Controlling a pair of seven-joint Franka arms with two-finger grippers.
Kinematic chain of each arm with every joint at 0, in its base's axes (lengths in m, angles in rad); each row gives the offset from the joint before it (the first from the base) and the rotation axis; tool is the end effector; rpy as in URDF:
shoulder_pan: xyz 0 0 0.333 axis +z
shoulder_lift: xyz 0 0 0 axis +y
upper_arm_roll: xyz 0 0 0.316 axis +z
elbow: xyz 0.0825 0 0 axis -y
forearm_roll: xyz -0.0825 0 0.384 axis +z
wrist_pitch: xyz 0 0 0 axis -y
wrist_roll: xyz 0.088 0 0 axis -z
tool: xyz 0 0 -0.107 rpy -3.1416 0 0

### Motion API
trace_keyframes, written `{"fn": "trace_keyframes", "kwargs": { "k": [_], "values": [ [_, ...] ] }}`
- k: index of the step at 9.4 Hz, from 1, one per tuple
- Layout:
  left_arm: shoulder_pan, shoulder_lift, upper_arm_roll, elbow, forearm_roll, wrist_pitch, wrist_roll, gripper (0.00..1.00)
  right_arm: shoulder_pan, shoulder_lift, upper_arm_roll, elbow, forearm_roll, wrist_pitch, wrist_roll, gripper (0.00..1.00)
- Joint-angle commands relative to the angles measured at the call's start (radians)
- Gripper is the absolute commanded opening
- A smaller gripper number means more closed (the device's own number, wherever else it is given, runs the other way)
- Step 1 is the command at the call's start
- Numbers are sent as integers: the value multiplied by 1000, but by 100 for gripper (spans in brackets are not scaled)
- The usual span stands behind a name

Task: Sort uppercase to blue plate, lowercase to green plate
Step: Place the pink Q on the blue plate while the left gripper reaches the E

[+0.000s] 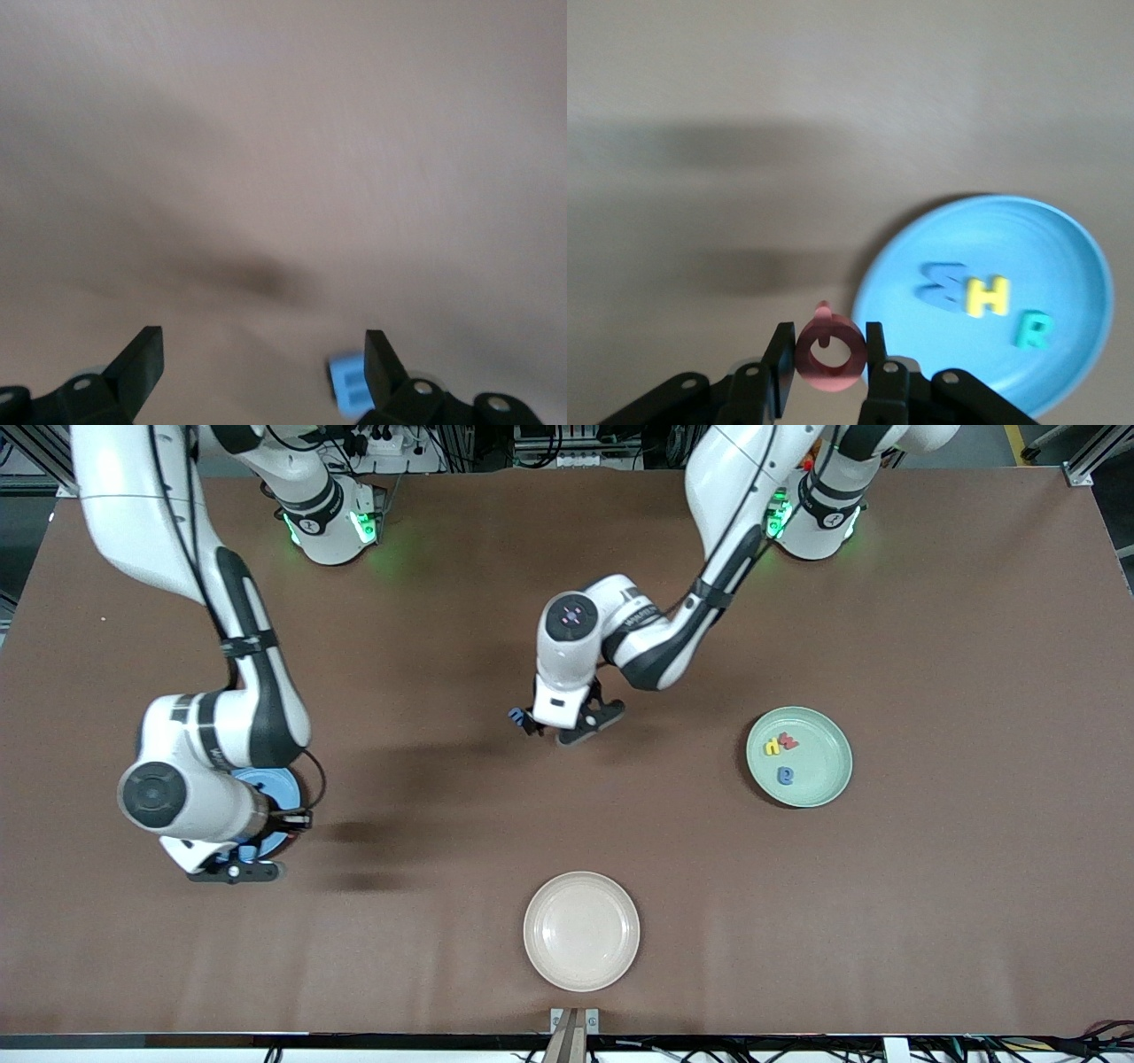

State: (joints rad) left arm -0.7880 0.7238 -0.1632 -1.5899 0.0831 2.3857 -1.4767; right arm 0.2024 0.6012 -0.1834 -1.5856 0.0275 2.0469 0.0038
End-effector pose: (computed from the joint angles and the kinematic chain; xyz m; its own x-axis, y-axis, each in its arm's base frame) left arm 0.4239 -0.5646 0.2210 0.8719 0.4881 -0.0381 0.4895 -0.8677 0.0867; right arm 0.6799 0.0304 0.2797 0.9914 0.0203 -0.1295 0.0310 -0.9962 0.0812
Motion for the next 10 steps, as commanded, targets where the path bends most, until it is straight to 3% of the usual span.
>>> {"fn": "trace_keyframes", "kwargs": {
  "k": [1,4,5,6,7,10],
  "values": [
    [-25,6,11,25,20,-11,28,100,-32,-64,-36,-140,-14,15,-114,0],
    [-13,42,17,67,12,-11,226,100,-69,-64,-48,-226,-14,73,-157,0],
    [-13,48,20,82,14,-11,269,100,-83,-63,-48,-228,-14,75,-157,7],
    [-14,60,20,88,12,-11,283,100,-90,-63,-48,-228,-14,75,-156,61],
    [-17,77,20,108,14,-11,286,100,-100,-63,-48,-226,-11,76,-157,100],
    [-26,103,19,159,14,-11,405,100,-101,-73,-48,-208,-3,75,-156,100]
  ]
}}
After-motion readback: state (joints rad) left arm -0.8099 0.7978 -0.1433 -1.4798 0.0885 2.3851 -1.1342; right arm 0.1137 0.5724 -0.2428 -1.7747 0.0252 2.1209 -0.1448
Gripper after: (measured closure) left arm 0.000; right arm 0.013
